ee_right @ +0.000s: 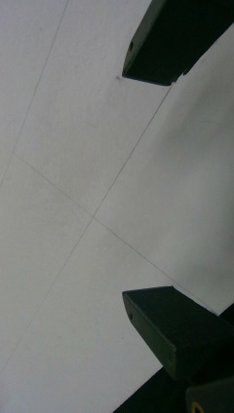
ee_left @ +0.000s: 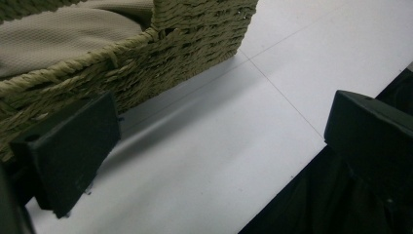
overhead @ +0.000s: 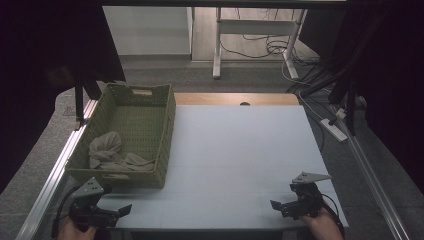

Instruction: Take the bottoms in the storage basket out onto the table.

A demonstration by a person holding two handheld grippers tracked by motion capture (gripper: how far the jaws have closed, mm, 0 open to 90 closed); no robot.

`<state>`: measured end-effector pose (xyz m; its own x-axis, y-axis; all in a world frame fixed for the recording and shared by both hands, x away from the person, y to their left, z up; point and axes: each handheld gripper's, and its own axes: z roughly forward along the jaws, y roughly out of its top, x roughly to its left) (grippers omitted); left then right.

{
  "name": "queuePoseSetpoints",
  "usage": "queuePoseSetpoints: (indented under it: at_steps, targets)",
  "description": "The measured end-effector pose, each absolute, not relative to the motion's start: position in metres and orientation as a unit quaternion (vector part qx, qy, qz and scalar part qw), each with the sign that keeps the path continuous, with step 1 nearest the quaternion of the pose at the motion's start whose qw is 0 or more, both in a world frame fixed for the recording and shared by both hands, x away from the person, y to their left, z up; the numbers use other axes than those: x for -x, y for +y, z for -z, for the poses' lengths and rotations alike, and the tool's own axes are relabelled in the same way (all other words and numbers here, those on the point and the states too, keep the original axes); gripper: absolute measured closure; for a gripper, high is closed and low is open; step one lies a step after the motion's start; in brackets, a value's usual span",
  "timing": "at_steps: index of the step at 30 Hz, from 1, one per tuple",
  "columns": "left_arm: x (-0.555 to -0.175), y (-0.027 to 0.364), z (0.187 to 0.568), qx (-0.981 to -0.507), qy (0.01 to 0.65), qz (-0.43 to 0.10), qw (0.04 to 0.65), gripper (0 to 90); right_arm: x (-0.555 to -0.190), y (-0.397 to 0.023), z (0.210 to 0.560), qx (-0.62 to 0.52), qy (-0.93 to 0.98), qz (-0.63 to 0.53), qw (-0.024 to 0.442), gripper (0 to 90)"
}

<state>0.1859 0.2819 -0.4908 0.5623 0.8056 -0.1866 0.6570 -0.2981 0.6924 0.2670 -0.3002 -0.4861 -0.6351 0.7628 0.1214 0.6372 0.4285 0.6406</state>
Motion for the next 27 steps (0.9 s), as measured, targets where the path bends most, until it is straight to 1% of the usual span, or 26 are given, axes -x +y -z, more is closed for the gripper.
queuePoseSetpoints:
  at_steps: [6,12,21,27]
  targets:
    - [-0.186,0.282,0.487,-0.801,0.451,-0.092,0.382,0.0,-0.267,-0.300,0.486,-0.417,0.840,-0.333,0.093,0.7]
    - [-0.186,0.285,0.480,-0.807,0.443,-0.097,0.378,1.1,-0.267,-0.300,0.486,-0.418,0.840,-0.333,0.094,0.7]
    - [-0.185,0.286,0.472,-0.806,0.441,-0.104,0.382,0.3,-0.268,-0.300,0.487,-0.419,0.840,-0.333,0.093,0.7]
    - [-0.185,0.286,0.467,-0.802,0.443,-0.096,0.389,0.0,-0.268,-0.300,0.487,-0.420,0.839,-0.333,0.093,0.7]
